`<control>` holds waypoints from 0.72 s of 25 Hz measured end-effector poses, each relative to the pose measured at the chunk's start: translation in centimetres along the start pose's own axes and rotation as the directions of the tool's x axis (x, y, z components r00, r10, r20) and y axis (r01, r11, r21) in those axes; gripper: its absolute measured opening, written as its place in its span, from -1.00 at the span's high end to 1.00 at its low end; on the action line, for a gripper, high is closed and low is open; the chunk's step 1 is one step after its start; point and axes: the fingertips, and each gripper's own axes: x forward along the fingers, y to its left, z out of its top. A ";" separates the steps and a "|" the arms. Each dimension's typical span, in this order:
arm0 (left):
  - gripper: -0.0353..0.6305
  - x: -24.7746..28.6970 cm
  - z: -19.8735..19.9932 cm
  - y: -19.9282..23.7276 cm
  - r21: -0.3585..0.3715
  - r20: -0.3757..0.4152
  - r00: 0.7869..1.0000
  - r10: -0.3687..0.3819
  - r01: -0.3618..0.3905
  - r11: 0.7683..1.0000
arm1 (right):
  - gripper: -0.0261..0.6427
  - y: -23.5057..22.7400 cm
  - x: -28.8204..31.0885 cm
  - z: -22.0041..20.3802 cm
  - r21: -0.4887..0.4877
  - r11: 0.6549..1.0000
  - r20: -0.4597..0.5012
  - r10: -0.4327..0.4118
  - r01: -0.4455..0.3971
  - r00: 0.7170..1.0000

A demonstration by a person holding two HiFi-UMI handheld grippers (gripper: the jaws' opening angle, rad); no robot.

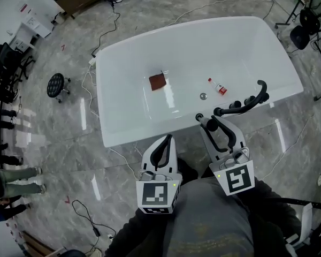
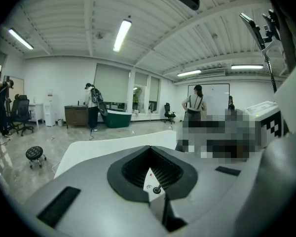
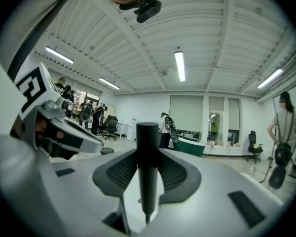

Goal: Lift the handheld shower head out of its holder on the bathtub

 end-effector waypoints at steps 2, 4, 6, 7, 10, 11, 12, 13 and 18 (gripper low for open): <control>0.88 -0.2 -0.1 -0.5 -0.008 -0.008 1.000 0.010 -0.011 1.000 | 0.51 -0.1 -0.9 0.6 -0.003 1.000 0.008 0.003 -0.003 1.000; 0.88 -0.6 0.2 -1.5 0.000 -0.004 1.000 0.013 -0.013 1.000 | 0.51 -0.5 -1.7 1.0 0.001 1.000 0.018 0.005 -0.005 1.000; 0.88 -1.1 0.7 -2.5 0.013 0.004 1.000 0.016 -0.016 1.000 | 0.51 -0.7 -2.4 1.5 0.007 1.000 0.032 0.008 -0.009 0.999; 0.88 -1.4 0.8 -3.0 0.016 0.007 1.000 0.018 -0.019 1.000 | 0.51 -0.8 -2.8 1.7 0.009 1.000 0.039 0.010 -0.010 0.999; 0.88 -2.3 0.6 -4.5 0.020 0.005 1.000 0.028 -0.028 0.999 | 0.51 -1.0 -4.1 1.9 0.012 1.000 0.053 0.016 -0.016 0.998; 0.88 -2.6 0.2 -5.0 0.023 0.000 1.000 0.029 -0.029 0.999 | 0.51 -0.9 -4.6 1.7 0.015 1.000 0.055 0.017 -0.018 0.998; 0.88 -2.9 -0.2 -5.4 0.027 -0.003 1.000 0.030 -0.030 0.999 | 0.51 -0.9 -5.1 1.4 0.019 1.000 0.057 0.019 -0.020 0.998; 0.88 -3.2 -0.5 -5.9 0.032 -0.004 1.000 0.031 -0.031 0.999 | 0.51 -0.9 -5.6 1.2 0.021 1.000 0.059 0.020 -0.021 0.998; 0.88 -4.9 0.2 -8.5 0.050 0.025 0.998 0.053 -0.054 0.997 | 0.51 -1.4 -8.4 2.0 0.016 0.999 0.090 0.035 -0.036 0.995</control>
